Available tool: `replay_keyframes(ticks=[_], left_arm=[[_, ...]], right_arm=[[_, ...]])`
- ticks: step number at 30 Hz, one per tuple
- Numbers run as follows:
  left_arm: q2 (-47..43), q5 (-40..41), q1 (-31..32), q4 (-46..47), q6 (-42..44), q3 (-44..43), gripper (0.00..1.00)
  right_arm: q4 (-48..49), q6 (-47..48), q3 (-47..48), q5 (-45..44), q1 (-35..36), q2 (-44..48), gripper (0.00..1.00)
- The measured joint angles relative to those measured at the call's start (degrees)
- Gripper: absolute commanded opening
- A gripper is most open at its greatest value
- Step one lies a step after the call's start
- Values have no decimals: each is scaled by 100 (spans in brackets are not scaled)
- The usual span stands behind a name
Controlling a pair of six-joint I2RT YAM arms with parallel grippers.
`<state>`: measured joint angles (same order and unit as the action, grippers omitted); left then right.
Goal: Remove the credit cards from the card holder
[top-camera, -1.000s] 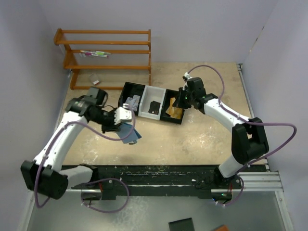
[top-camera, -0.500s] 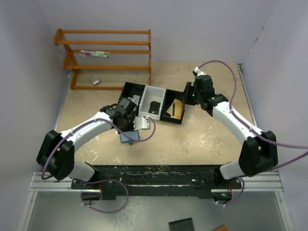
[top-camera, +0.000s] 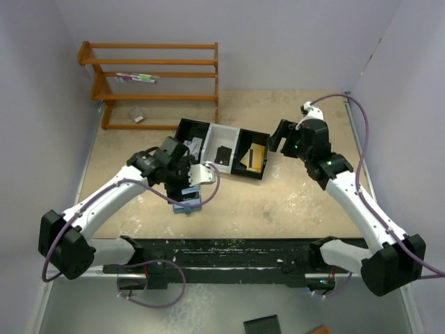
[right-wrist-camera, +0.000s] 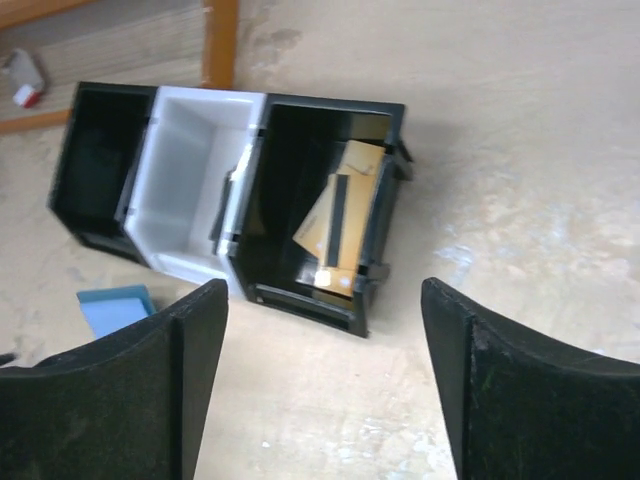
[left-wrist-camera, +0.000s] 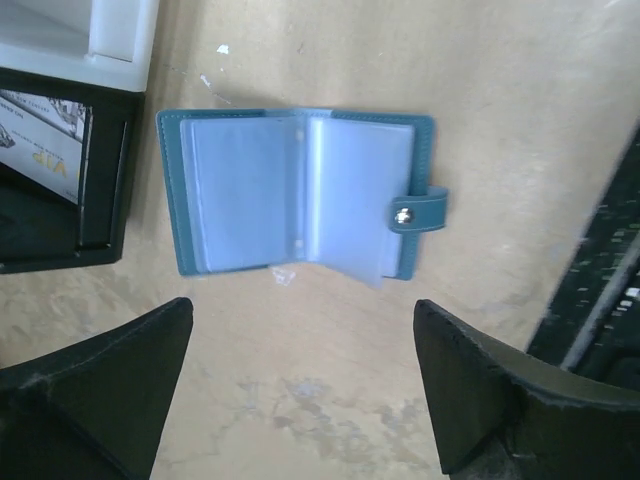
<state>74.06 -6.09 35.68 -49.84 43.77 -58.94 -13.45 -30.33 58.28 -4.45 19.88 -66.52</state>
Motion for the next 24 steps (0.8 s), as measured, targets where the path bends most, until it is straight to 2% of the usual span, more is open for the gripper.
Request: replay_keyframes(ticks=[1,6,10,13,17,20,24], left_arm=[[-96,-208,-92,-138,-13,-92,100],[-417,-1222,-1132,-579,-92,-450,99],[-372,-1733,-2608,-291,-282,-514,99],[-186,-1947,-3840,291,-651,-487,99],[87,-2304,-5154,1346,-1429,-177,99],[175,-2422,-5709,2031,-1987,227,99],[181,-2352,-5853,2907,-2881,894,99]], right_arm=[[4,7,-101,-109,-9,101,99],[17,39,-612,-756,-42,702,100],[153,55,-809,-1585,-59,951,100],[387,107,-1091,-2293,-107,997,100],[793,306,-1845,-3329,-168,1196,100],[1239,459,-2459,-3915,-192,1460,100],[2164,796,-3281,-4476,-197,1816,100]])
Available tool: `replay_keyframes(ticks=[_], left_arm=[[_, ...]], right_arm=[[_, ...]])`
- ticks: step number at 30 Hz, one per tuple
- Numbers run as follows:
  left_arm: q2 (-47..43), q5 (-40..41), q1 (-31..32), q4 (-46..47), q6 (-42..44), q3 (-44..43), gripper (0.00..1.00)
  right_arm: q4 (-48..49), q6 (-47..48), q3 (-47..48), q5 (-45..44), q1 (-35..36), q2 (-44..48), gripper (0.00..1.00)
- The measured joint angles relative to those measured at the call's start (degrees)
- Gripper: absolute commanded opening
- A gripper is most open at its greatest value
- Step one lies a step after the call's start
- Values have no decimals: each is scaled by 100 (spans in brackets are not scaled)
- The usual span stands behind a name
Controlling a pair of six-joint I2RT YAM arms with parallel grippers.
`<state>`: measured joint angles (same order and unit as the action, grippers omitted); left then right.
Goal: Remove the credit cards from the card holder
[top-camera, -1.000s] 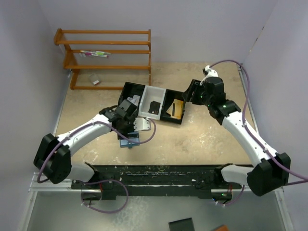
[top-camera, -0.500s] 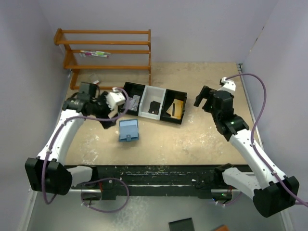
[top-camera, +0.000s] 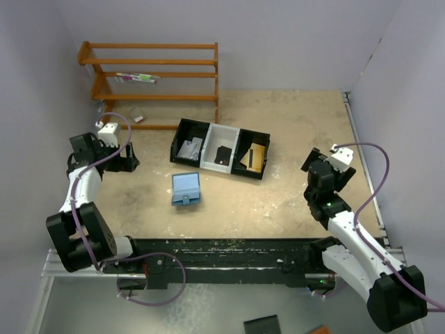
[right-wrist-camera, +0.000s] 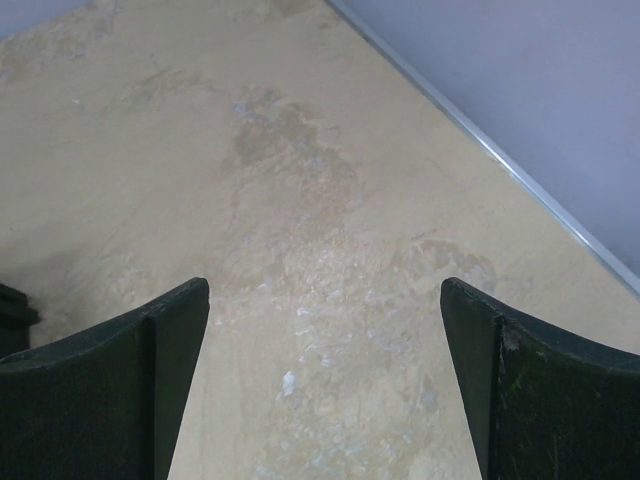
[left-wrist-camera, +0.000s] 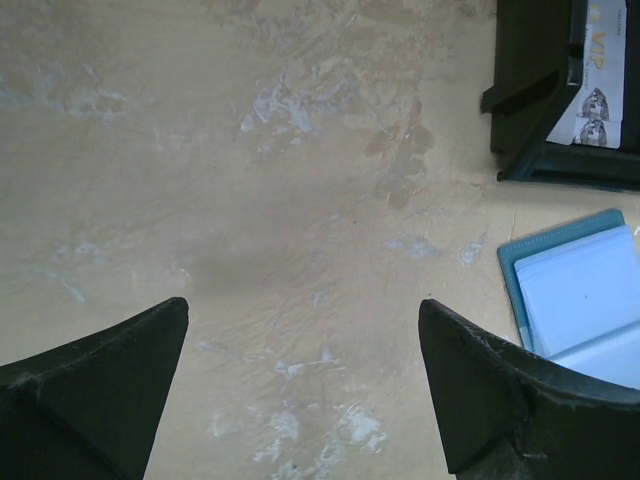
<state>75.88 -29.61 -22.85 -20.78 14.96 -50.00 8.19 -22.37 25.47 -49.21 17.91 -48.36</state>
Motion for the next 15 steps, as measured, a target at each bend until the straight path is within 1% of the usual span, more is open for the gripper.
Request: replay_keyframes(ticks=[4,7,9,12,15], left_arm=[[-177,79,15,914,-629,787,99],[-688,96,11,1707,-1134,1714,99],[-1021,-13,11,1943,-1250,2114,99],[-1563,-208,15,2253,-1281,2522,99],[-2179,-378,15,2736,-1281,3010,99]], right_arm=[[413,326,-170,-278,0,90,100],[413,343,-170,-413,0,184,100],[258,238,-160,-459,0,278,100],[-225,-63,-114,-542,0,428,100],[-566,-304,-76,-564,0,527,100]])
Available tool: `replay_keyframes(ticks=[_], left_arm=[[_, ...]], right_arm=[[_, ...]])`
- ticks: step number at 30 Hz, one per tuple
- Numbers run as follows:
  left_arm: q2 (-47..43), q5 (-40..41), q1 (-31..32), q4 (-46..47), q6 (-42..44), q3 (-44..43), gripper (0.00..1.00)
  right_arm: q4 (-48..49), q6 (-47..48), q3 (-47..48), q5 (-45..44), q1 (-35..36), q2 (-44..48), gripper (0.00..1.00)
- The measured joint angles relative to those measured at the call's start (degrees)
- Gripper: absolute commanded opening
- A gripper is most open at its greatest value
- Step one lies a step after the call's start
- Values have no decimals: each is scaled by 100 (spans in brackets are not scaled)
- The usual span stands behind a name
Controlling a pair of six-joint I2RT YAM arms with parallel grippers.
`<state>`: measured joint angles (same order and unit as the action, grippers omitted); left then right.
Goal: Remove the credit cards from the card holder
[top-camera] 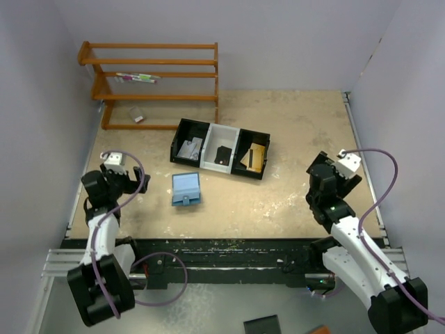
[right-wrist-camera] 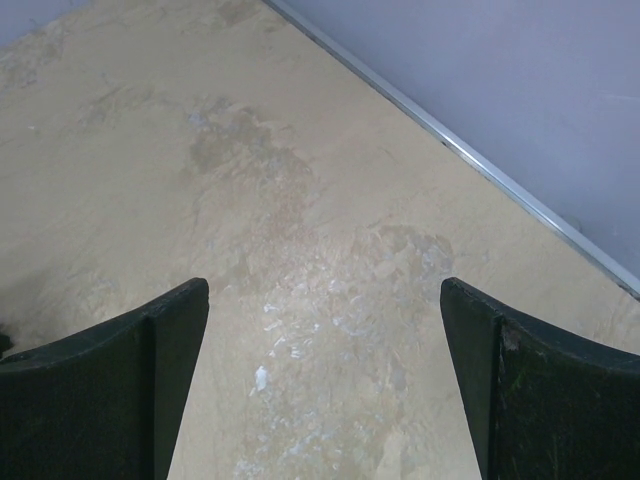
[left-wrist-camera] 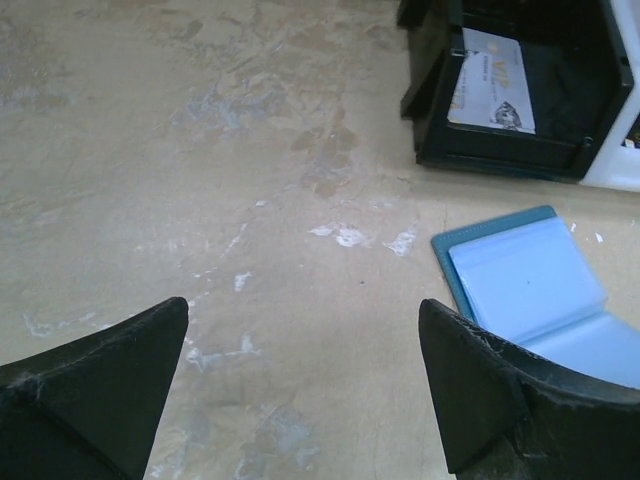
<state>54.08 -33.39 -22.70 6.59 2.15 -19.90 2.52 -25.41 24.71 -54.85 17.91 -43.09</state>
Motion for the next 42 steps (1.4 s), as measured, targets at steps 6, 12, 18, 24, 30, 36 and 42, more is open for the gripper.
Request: replay_keyframes(ticks=[6,12,18,24,30,36,42], left_arm=[[-1360,-238,0,498,-2,1099,99],[-2616,-223,33,522,-4,1539,99],[-2782,232,450,573,-4,1620,99],[-2787,608,789,573,2,1650,99],[-2771,918,837,592,-4,1705,99],[-2988,1572,1106,505,-98,1714,99],[-3805,2131,1121,127,-278,1794,99]], right_arm=[[-1279,-1502,348,-734,2,-328,100],[-1617,-1829,498,-946,0,-949,100],[-452,-522,-127,-348,4,-68,100],[680,715,-855,566,-9,901,100],[1139,1628,-1764,1646,-2,1954,100],[1878,1956,-1832,1923,-4,1449,100],[1838,2245,-2044,2286,-2,2271,100]])
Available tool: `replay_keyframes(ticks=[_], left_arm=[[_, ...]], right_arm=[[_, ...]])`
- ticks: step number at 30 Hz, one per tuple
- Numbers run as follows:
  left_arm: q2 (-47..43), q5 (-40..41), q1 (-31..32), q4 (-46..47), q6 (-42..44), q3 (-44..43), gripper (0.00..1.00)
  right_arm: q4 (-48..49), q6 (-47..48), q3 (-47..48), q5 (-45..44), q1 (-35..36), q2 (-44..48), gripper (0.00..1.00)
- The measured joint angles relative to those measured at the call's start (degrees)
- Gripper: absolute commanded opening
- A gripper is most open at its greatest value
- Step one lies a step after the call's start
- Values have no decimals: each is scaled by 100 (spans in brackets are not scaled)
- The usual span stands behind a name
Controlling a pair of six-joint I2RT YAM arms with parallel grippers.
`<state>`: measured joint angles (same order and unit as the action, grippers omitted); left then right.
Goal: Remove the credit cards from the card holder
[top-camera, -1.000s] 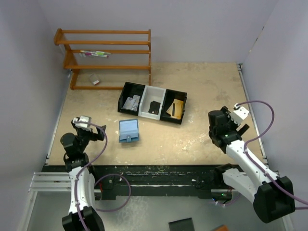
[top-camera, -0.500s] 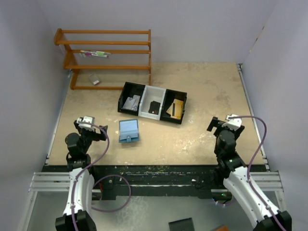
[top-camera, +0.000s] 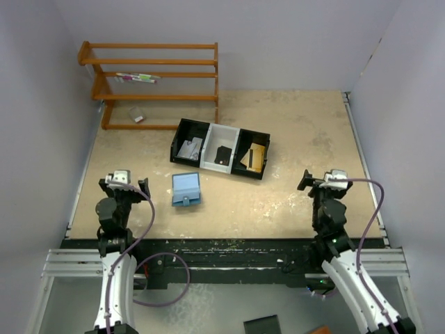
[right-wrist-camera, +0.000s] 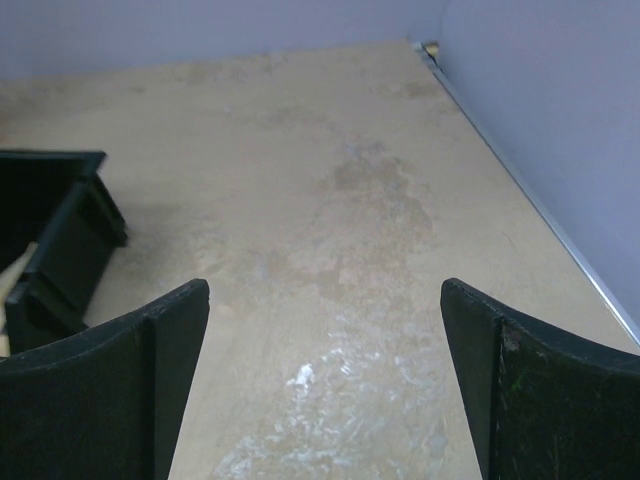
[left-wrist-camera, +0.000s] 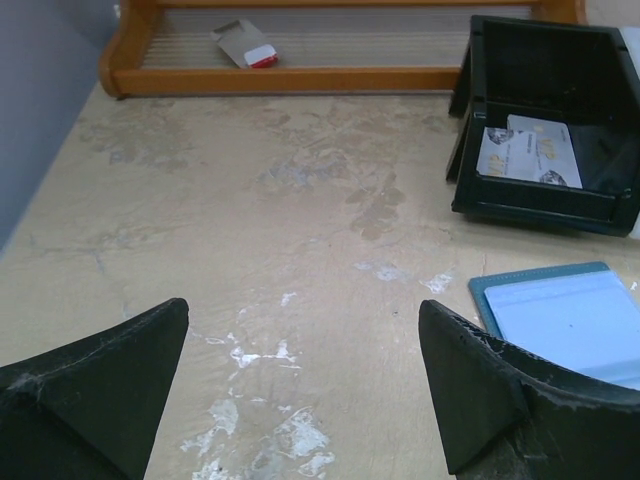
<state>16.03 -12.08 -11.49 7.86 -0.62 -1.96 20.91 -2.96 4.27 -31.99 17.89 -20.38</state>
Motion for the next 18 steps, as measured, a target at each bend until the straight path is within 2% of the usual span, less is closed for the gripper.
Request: replay_keyframes(ticks=[3,5,9,10,13,15,18], left_arm=[[-299,118,0,-114,-35,39,99],[-173,118,0,-76,-28,48,99],[597,94,0,46,-26,46,99],[540,90,0,-101,-28,59,99],[-398,33,0,-507,-22,120,99],[-916,-39,2,-422,-15,120,99],[-439,-164,2,-168,26,109,99]], right_arm=[[-81,188,-179,243,0,970,100],[-72,254,-243,459,-2,1228,100],[35,247,-267,664,-7,544,100],[17,240,-286,664,-7,459,100],[-131,225,-345,638,-7,529,100],[-74,210,-345,616,-7,629,100],[-44,205,-345,603,-7,584,100]])
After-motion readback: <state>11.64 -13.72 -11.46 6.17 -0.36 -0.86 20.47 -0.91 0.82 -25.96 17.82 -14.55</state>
